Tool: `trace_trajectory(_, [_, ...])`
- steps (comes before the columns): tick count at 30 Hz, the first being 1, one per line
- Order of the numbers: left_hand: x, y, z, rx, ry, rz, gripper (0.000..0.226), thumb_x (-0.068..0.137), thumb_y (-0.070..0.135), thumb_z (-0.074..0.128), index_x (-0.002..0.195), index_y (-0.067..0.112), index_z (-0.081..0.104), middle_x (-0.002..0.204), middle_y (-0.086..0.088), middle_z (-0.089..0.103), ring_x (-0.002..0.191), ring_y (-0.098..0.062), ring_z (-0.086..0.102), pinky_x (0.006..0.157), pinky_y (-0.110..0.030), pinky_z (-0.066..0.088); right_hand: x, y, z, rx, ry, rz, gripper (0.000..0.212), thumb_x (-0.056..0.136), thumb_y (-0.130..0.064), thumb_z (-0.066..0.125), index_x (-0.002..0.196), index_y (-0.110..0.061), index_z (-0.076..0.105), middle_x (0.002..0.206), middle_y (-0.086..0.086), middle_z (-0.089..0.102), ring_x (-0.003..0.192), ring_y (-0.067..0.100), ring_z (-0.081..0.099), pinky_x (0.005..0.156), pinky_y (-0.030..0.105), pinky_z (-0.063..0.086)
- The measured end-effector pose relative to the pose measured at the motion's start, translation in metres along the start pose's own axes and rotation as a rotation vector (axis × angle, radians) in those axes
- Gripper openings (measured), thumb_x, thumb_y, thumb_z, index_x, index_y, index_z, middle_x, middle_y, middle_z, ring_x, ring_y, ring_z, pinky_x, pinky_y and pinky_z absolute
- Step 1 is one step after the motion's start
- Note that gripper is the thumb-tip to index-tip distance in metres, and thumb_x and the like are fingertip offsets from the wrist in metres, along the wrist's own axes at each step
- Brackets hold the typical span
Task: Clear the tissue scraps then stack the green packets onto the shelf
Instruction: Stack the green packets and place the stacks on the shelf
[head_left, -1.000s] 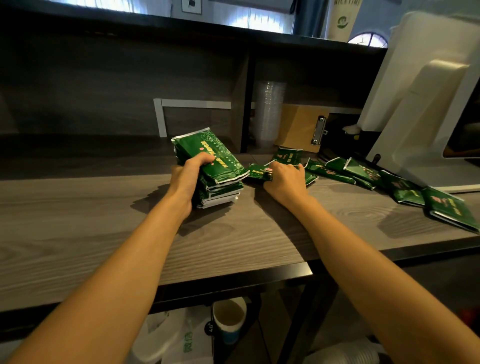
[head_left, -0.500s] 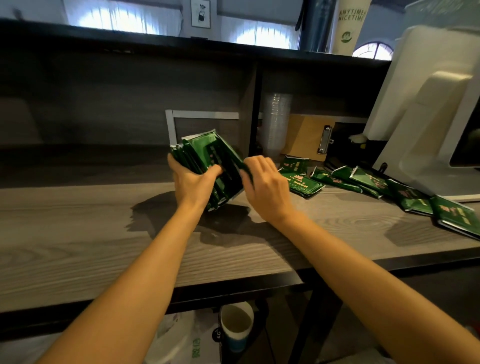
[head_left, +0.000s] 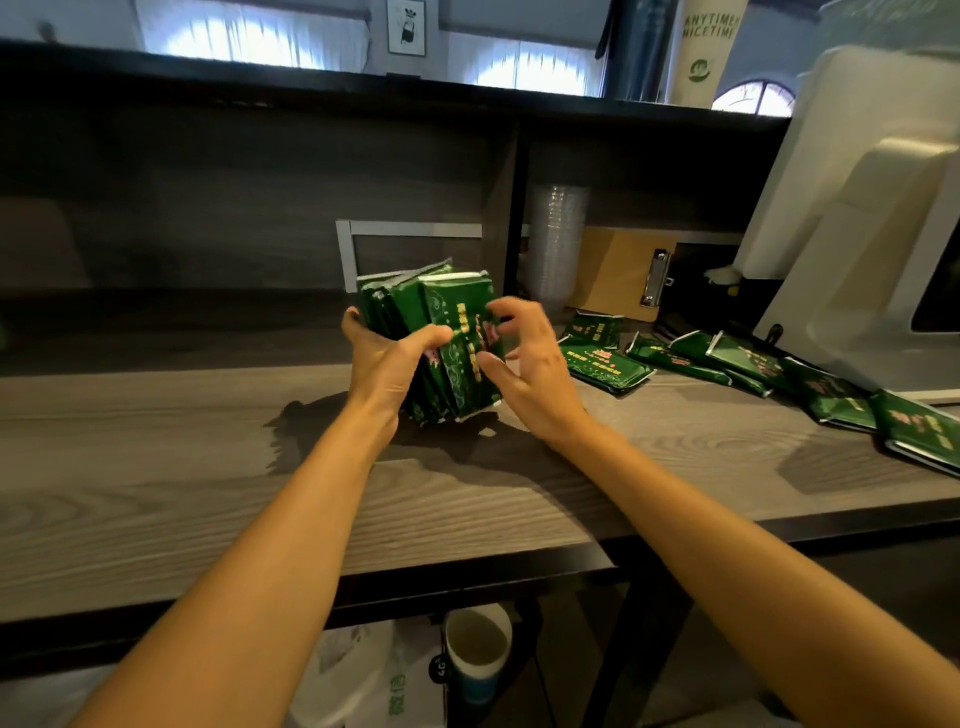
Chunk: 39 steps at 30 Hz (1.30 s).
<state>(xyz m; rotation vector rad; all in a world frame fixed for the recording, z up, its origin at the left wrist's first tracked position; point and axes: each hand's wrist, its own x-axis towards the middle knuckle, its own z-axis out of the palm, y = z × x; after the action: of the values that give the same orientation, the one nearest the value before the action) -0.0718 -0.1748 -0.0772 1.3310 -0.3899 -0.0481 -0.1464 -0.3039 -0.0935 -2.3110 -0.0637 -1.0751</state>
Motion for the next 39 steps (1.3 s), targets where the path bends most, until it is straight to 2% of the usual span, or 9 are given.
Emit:
trace_trajectory(4, [-0.004, 0.004, -0.004, 0.038, -0.222, 0.086, 0.084, 0.056, 0.003, 0.076, 0.126, 0.012, 0.032, 0.108, 0.003, 0.054, 0.101, -0.009, 0.055, 0.081, -0.023, 0.047, 0.004, -0.001, -0.02, 0.547, -0.183, 0.458, 0.084, 0.079, 0.01, 0.063, 0.145, -0.016, 0.018, 0.129, 0.0, 0.044, 0.12, 0.015, 0.047, 0.092, 0.023, 0.045])
trace_trajectory(7, [-0.008, 0.005, -0.007, 0.059, -0.466, 0.021, 0.092, 0.044, 0.016, 0.074, 0.127, 0.018, 0.033, 0.12, -0.005, 0.056, 0.111, -0.018, 0.055, 0.086, -0.032, 0.047, 0.001, 0.004, -0.029, 0.671, -0.466, 0.499, 0.063, 0.078, 0.012, 0.058, 0.131, -0.019, 0.043, 0.112, -0.005, 0.064, 0.106, 0.011, 0.061, 0.094, 0.03, 0.047])
trace_trajectory(10, [-0.01, 0.005, -0.008, 0.048, -0.586, -0.014, 0.092, 0.055, 0.015, 0.072, 0.136, 0.029, 0.03, 0.124, -0.002, 0.056, 0.114, -0.02, 0.056, 0.086, -0.034, 0.049, -0.001, 0.007, -0.03, 0.752, -0.546, 0.503, 0.054, 0.071, 0.001, 0.064, 0.117, -0.025, 0.054, 0.109, -0.004, 0.069, 0.112, 0.018, 0.06, 0.102, 0.04, 0.043])
trace_trajectory(13, [-0.009, 0.003, -0.007, 0.075, -0.56, 0.046, 0.103, 0.057, 0.035, 0.081, 0.141, 0.036, 0.02, 0.134, 0.0, 0.05, 0.119, -0.017, 0.054, 0.096, -0.04, 0.047, -0.002, 0.008, -0.028, 0.828, -0.566, 0.493, 0.055, 0.07, -0.005, 0.062, 0.12, -0.026, 0.053, 0.113, -0.001, 0.068, 0.114, 0.022, 0.059, 0.101, 0.042, 0.045])
trace_trajectory(18, [-0.017, 0.007, 0.001, 0.083, -0.324, 0.089, 0.154, 0.028, 0.082, 0.071, 0.147, 0.033, -0.015, 0.156, -0.002, 0.017, 0.139, -0.022, 0.029, 0.111, -0.048, 0.03, -0.002, 0.01, -0.023, 0.853, -0.55, 0.532, 0.061, 0.069, -0.008, 0.065, 0.126, -0.021, 0.046, 0.117, 0.005, 0.063, 0.115, 0.026, 0.057, 0.1, 0.043, 0.045])
trace_trajectory(23, [-0.022, 0.0, 0.012, 0.085, -0.388, 0.106, 0.151, 0.031, 0.082, 0.072, 0.146, 0.036, -0.013, 0.152, -0.006, 0.027, 0.134, -0.024, 0.038, 0.108, -0.052, 0.034, -0.003, 0.001, -0.019, 0.772, -0.566, 0.518, 0.072, 0.065, -0.004, 0.063, 0.132, -0.012, 0.039, 0.103, -0.001, 0.066, 0.095, 0.012, 0.065, 0.078, 0.023, 0.054])
trace_trajectory(30, [-0.018, -0.002, 0.009, 0.074, -0.372, 0.146, 0.131, 0.043, 0.07, 0.077, 0.146, 0.035, 0.003, 0.145, -0.006, 0.035, 0.127, -0.021, 0.046, 0.103, -0.045, 0.042, -0.002, 0.001, -0.018, 0.798, -0.52, 0.541, 0.075, 0.063, -0.001, 0.06, 0.134, -0.01, 0.039, 0.106, 0.003, 0.064, 0.099, 0.016, 0.063, 0.086, 0.03, 0.054])
trace_trajectory(34, [-0.02, -0.002, 0.009, 0.076, -0.428, 0.144, 0.084, 0.053, 0.044, 0.076, 0.123, 0.031, 0.03, 0.12, 0.002, 0.055, 0.106, -0.006, 0.06, 0.084, -0.024, 0.051, -0.002, 0.003, -0.02, 0.727, -0.554, 0.549, 0.079, 0.062, 0.0, 0.062, 0.137, -0.011, 0.037, 0.105, -0.001, 0.065, 0.097, 0.014, 0.063, 0.081, 0.027, 0.053])
trace_trajectory(39, [-0.018, -0.004, -0.003, 0.181, -0.539, 0.016, 0.099, 0.046, 0.044, 0.072, 0.128, 0.022, 0.022, 0.125, -0.004, 0.048, 0.114, -0.017, 0.053, 0.094, -0.037, 0.046, -0.001, 0.005, -0.024, 0.6, -0.599, 0.571, 0.088, 0.057, 0.001, 0.063, 0.139, -0.009, 0.033, 0.113, 0.001, 0.059, 0.105, 0.016, 0.058, 0.088, 0.026, 0.046])
